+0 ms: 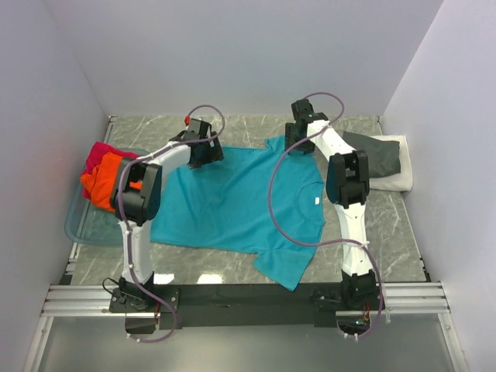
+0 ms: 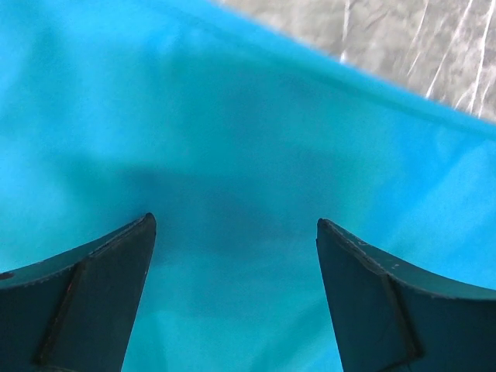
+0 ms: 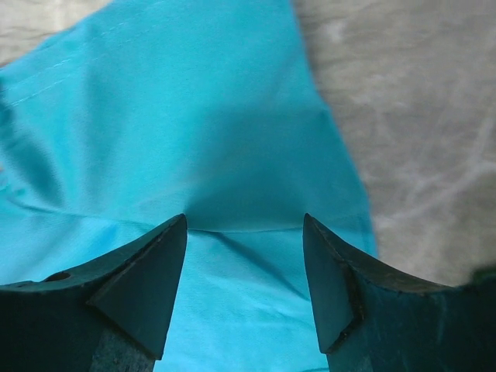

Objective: Fold and stack the t-shirts
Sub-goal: Flatten the tshirt out

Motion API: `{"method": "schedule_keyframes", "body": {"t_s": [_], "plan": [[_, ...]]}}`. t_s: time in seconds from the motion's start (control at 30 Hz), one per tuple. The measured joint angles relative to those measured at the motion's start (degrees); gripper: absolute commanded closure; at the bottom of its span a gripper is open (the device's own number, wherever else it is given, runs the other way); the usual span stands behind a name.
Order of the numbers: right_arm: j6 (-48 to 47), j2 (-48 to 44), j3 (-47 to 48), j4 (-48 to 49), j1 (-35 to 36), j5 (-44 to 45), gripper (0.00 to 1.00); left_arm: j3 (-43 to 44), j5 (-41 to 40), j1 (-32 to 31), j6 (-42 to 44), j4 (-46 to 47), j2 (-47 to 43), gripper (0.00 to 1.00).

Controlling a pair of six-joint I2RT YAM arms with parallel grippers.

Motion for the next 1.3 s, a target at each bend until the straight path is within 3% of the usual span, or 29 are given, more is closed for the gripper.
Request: {"method": "schedule_keyframes", "body": {"t_s": [0.17,0.33,0.43,0.57,0.73,0.97,1.3], "plan": [[0.17,-6.38,-9.44,4.96,-0.2,-5.75,0.3,-12.83,-6.56,-0.85,-0.66,2.43,-16.11,0.08],[1.55,-22.29,-23.19,10.82,-0.2,-10.6,0.3,-23.47,-15.12,-1.88,-5.42,3.65,-38.34,0.06],[2.51,-32.46,-30.71,15.67,0.2,-13.22,0.3,-30.75,-17.92,-1.95,-9.07,2.75,-46.64,0.06],[3.56,-42.21,-41.22,21.55,1.44,-15.26,0.31,-41.55,-18.58,-2.03,-13.94,-0.68,-49.51,0.09],[4.04,-44.76,-51.58,24.02,3.23,-16.94,0.31,-53.0,-20.5,-5.4,-21.99,-8.48,-55.06,0.13],[4.74,-47.36,-59.19,24.63,3.48,-18.56,0.3,-57.22,-25.27,-7.61,-34.29,-12.9,-67.95,0.17],[5.11,-54.47,-64.59,27.89,4.22,-20.0,0.31,-63.93,-27.89,-7.61,-49.37,-19.98,-73.33,0.27]]}}
